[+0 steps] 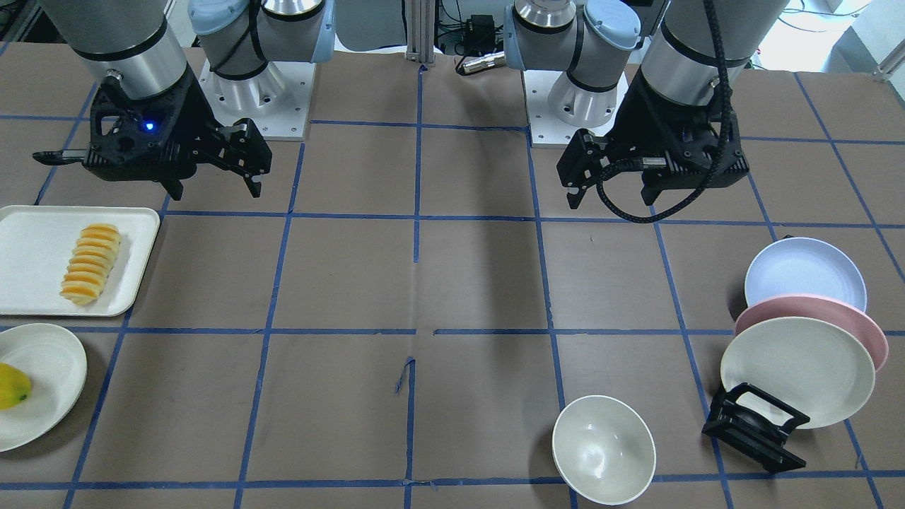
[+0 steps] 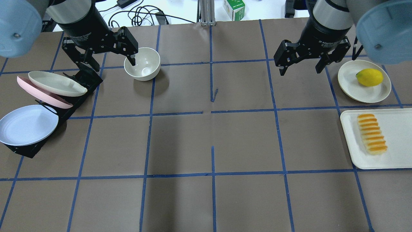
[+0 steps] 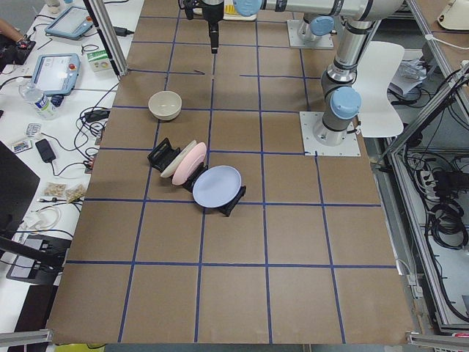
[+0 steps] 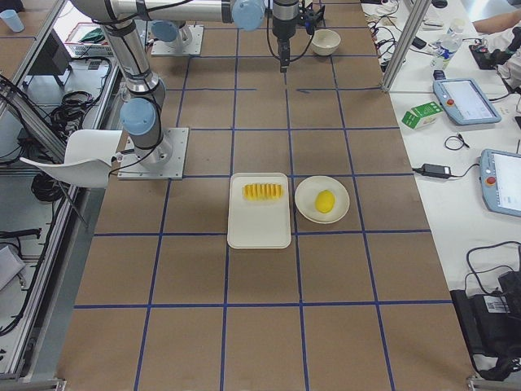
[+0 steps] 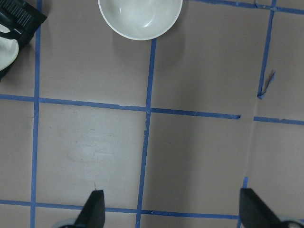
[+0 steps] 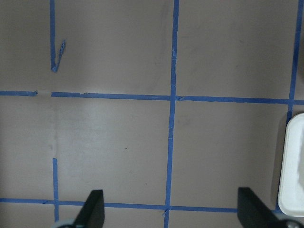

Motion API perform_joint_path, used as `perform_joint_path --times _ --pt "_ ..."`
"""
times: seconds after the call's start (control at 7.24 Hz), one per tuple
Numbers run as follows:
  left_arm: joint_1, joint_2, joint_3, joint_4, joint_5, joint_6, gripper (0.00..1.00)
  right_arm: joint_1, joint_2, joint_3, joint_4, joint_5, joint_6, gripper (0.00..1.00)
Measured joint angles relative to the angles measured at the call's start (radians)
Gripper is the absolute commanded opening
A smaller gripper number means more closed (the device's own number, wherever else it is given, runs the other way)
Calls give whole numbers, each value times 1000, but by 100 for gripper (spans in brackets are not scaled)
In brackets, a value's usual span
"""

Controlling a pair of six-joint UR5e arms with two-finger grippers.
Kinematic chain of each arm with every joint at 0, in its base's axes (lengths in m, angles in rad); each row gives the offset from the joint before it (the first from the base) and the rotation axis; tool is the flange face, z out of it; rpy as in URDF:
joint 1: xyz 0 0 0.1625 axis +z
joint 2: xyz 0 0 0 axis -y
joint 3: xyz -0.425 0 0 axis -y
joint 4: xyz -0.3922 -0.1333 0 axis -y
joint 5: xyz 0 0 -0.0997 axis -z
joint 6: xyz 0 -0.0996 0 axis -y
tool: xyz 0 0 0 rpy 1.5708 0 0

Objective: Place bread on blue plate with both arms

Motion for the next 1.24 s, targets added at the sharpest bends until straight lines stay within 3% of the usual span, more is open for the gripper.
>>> perform_joint_path --times 1.24 --pt "0 2 -2 -1 1 0 100 0 -3 6 -15 0 0 100"
